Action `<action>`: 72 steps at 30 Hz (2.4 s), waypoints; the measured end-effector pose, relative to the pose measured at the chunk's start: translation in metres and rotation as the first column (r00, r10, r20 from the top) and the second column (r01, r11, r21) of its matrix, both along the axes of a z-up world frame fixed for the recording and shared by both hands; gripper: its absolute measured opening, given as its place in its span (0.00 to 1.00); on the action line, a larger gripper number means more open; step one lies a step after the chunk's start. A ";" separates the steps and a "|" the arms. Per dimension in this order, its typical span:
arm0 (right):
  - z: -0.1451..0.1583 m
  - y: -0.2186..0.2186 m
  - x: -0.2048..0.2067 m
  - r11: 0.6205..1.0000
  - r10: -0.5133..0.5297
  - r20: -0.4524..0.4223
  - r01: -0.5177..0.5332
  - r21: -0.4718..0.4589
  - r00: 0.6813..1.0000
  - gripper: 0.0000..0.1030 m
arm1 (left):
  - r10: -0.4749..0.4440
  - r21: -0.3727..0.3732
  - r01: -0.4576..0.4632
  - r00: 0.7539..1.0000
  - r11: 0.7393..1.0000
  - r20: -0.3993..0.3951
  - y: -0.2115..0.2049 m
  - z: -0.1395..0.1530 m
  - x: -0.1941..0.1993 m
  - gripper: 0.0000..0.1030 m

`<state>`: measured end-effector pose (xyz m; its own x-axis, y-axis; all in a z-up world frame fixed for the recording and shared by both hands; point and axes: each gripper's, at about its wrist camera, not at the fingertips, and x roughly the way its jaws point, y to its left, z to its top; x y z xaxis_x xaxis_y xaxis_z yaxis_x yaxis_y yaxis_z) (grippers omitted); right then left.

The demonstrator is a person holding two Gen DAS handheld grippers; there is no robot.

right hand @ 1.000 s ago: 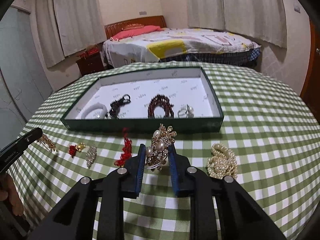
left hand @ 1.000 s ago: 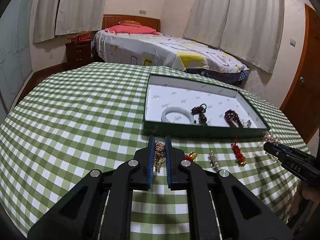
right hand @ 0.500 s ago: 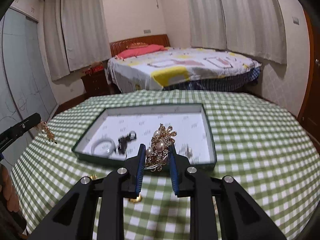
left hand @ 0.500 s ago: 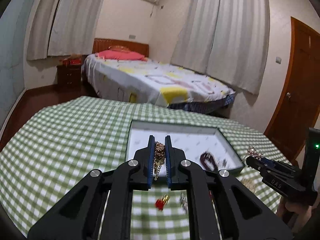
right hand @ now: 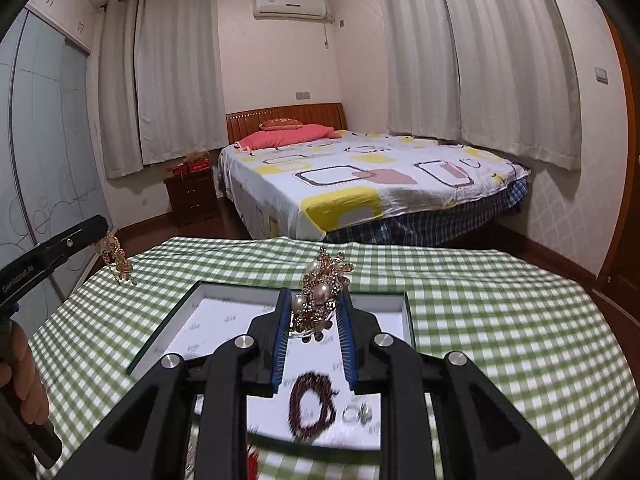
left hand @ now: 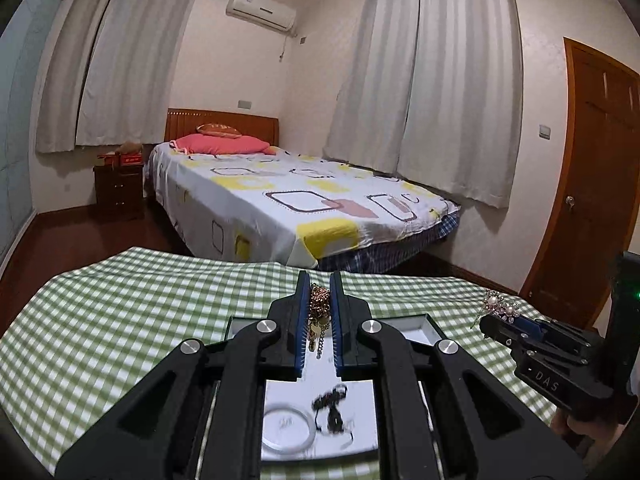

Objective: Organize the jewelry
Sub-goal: 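Carry both brooches over the box while both tools open to release them, then withdraw both tools from the box toward the remaining jewelry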

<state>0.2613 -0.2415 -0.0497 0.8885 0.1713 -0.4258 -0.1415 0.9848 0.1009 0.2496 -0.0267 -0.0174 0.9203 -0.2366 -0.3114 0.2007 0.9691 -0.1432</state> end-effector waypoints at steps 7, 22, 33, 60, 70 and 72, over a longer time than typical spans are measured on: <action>-0.036 -0.008 0.037 1.000 -0.012 -0.062 0.013 0.010 0.998 0.23 | 0.017 0.019 -0.015 0.993 1.000 -0.114 -0.006 -0.042 0.056 0.10; -0.098 -0.007 0.082 1.000 -0.021 -0.308 0.015 -0.023 0.951 0.23 | 0.048 0.090 -0.012 0.913 0.996 -0.404 -0.011 -0.119 0.126 0.10; -0.112 -0.011 0.093 1.000 -0.028 -0.390 0.023 -0.016 0.920 0.23 | 0.059 0.087 -0.019 0.870 0.996 -0.490 -0.010 -0.140 0.136 0.10; -0.055 -0.011 0.039 0.999 -0.041 -0.192 0.043 0.010 0.981 0.32 | 0.053 0.044 -0.044 0.968 0.998 -0.246 0.007 -0.081 0.051 0.54; -0.046 -0.005 -0.010 0.999 -0.045 -0.141 0.044 -0.009 0.989 0.33 | 0.064 0.037 -0.058 0.979 0.998 -0.192 0.015 -0.066 -0.001 0.54; -0.047 -0.005 -0.018 0.999 -0.047 -0.141 0.045 -0.012 0.989 0.32 | 0.062 0.035 -0.056 0.980 0.998 -0.189 0.015 -0.068 -0.012 0.54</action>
<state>0.2437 -0.2465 -0.0965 0.8259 0.1275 -0.5491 -0.0809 0.9908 0.1083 0.2378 -0.0115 -0.0852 0.8557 -0.1719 -0.4881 0.1150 0.9828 -0.1444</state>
